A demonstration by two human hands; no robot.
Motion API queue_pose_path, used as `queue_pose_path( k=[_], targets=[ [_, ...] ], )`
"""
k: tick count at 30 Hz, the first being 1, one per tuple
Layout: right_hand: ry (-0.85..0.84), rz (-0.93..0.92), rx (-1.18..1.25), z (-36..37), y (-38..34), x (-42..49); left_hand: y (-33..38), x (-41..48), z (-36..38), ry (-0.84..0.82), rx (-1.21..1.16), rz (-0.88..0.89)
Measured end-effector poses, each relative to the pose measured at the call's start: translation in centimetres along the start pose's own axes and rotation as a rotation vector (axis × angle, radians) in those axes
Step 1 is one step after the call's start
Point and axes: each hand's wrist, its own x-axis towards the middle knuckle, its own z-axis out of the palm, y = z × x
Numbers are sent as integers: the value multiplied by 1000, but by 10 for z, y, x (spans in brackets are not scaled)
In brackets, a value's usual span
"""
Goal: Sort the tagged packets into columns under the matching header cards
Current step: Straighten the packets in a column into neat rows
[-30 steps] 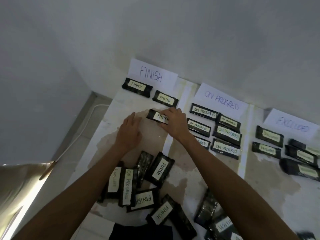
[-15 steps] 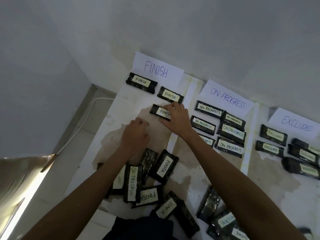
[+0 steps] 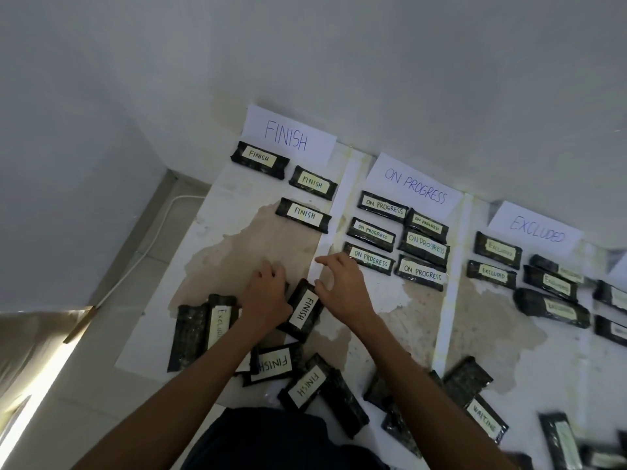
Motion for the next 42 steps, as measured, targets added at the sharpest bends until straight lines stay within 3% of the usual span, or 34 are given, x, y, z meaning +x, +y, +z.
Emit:
queue_pose_path(
  k=[2,5,8,10,17,20,24,29,35,39,42],
  targets=[
    [-10,21,89,-7,-2,-6,4,1,-10,74,-159,3],
    [-82,82,251,-16,-13,-16,4,1,-24,180,-726,-59],
    [-169,117,426,-15,-30,-26,3,-2,-39,85,-1445,-253],
    [-175,95,460,-9,-39,-32,4,-6,-43,23,-1747,-284],
    [-135,57,351,7,-49,-42,9,-14,-47,55,-1962,-299],
    [-130,83,366,9,-48,-43,7,-12,-42,-30,-1846,-357],
    [-116,277,575,4,-37,-47,6,-15,-33,-270,-1252,-252],
    [-51,472,683,-10,-15,-46,16,-19,-38,-198,-847,114],
    [53,527,747,-20,8,-54,39,-10,-34,-227,-705,307],
    [178,747,923,-22,22,-57,49,-5,-23,-21,-337,474],
    [224,839,1003,-24,35,-60,58,-1,-14,46,-252,530]
  ],
)
